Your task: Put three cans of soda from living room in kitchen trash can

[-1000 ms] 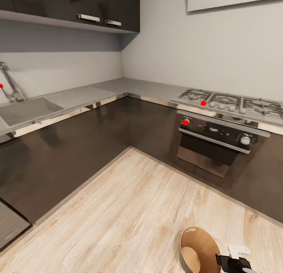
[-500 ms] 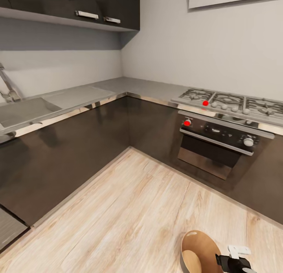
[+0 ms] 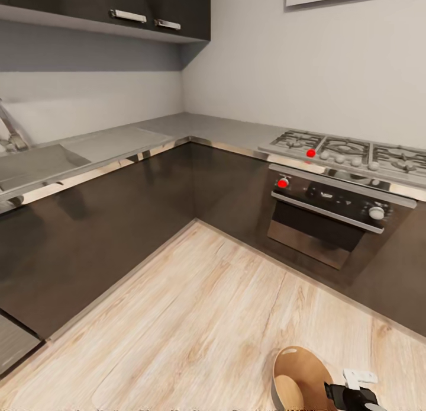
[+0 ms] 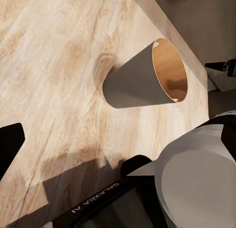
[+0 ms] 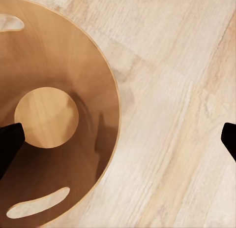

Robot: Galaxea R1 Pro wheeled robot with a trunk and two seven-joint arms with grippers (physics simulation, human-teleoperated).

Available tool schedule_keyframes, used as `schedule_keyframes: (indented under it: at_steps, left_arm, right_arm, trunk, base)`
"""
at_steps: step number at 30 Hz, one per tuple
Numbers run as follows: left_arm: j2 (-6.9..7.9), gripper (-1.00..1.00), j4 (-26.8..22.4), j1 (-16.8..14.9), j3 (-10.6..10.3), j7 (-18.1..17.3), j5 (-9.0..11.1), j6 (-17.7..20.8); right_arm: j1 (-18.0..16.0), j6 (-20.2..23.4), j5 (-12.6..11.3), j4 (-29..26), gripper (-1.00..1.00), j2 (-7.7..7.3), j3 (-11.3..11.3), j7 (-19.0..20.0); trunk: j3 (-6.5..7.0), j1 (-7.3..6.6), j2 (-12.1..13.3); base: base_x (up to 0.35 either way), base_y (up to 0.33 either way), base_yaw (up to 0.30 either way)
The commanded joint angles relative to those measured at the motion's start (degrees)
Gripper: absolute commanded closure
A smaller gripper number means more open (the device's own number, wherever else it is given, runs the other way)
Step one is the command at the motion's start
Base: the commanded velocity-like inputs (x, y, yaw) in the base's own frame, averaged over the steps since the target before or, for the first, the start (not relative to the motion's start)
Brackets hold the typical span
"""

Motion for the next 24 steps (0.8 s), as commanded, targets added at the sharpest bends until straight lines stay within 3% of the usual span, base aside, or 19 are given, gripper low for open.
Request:
schedule_keyframes:
  at_steps: [1,24]
  left_arm:
    - [0.0,-1.0,0.0,0.0,0.0,0.0,0.0,0.0]
    - [0.0,-1.0,0.0,0.0,0.0,0.0,0.0,0.0]
  right_arm:
    - [0.0,0.0,0.0,0.0,-1.0,0.0,0.0,0.0]
    - [0.0,0.0,0.0,0.0,-1.0,0.0,0.0,0.1]
  trunk:
    - [-0.27,0.22,-0.4]
    - [-6.49,5.27,-9.6]
  base:
    - [0.001,0.0,0.0]
    - [0.0,0.0,0.0]
